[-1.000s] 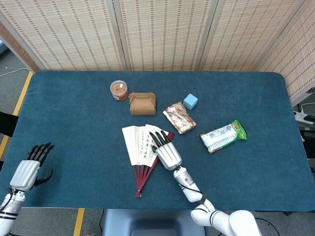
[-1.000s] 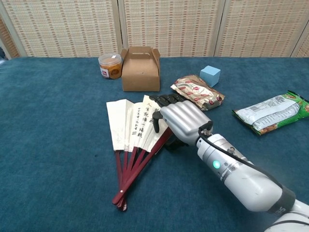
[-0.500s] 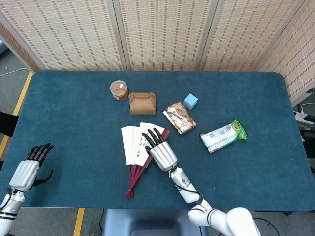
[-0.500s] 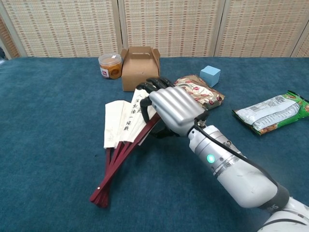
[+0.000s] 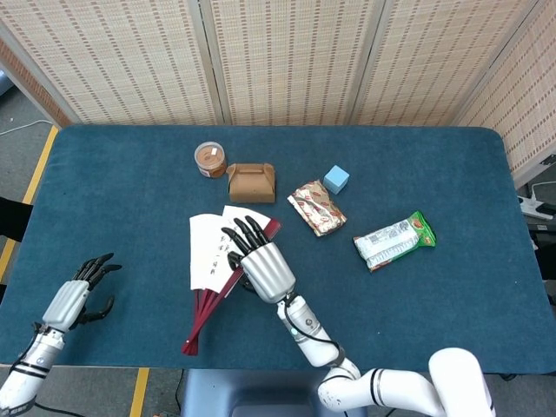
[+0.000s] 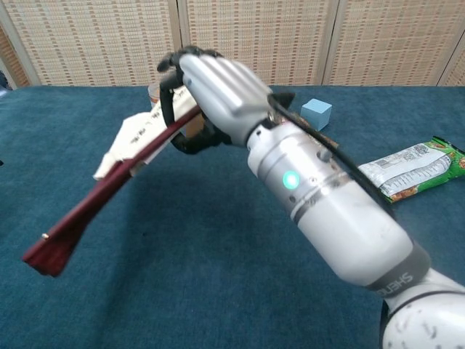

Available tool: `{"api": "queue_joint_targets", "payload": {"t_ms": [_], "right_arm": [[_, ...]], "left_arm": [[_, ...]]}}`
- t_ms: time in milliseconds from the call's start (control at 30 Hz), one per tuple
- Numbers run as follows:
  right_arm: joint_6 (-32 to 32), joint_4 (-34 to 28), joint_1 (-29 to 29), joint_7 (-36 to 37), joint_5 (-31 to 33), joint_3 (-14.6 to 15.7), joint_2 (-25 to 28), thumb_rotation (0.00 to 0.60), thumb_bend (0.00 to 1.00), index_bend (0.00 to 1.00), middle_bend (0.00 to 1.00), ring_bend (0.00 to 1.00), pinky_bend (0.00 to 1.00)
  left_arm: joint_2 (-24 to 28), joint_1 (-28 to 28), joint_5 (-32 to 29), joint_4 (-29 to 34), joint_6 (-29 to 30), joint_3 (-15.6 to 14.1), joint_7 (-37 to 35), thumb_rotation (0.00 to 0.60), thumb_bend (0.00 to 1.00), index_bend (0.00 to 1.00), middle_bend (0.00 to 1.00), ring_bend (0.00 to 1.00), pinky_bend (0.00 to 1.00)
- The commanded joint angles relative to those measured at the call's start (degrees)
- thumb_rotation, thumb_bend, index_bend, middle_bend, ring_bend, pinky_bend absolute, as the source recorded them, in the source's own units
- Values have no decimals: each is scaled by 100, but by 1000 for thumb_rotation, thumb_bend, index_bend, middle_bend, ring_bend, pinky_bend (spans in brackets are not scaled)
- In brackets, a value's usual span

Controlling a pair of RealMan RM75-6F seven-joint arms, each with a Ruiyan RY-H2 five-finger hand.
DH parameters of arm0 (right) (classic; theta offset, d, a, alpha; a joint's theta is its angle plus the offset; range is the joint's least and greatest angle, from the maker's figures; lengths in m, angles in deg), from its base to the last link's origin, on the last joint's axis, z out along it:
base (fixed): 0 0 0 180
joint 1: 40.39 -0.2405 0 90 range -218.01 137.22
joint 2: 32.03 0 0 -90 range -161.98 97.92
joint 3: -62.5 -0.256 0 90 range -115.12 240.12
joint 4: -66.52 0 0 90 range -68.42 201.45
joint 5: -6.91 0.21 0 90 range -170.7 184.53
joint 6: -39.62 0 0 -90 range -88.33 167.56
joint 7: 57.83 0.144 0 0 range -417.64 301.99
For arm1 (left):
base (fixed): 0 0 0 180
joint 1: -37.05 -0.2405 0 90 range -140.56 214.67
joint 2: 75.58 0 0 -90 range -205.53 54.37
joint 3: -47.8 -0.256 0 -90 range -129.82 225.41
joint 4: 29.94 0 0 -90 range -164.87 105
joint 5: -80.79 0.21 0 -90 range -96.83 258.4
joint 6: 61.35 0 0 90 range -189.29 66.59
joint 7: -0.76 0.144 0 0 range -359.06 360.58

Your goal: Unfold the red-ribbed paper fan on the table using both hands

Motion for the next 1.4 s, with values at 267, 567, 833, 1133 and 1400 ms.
{"api": "queue_joint_targets", "payload": {"t_ms": [267,567,833,1133,1400], "right_arm": [[160,-2782,-588,-2812,2924,-1424,642,600,653,739,135,0,0],[-257,-2615,-1184,-2901,3746,-1819,337,600,653,739,135,0,0],[-417,-2351,-1442,-2663,4069,-1855,247,600,653,739,135,0,0],[-506,-2182,-1659,-2335,4244,-1867,184,600,653,739,135,0,0],[-577,-2048,-1835,-2137,4383,-1844,97,600,653,739,135,0,0]], "left_arm": [[-1133,368,-70,-586,473,509,-1278,600,433,13,0,0,4],[-1935,460,-628,-821,1047,1252,-670,600,418,9,0,0,1],[-2083,449,-576,-560,1134,1174,-906,600,416,63,0,0,0],[-2221,486,-553,-262,1078,1104,-920,600,413,64,0,0,0],[-2320,570,-601,-159,1025,1181,-829,600,414,68,0,0,0]]}}
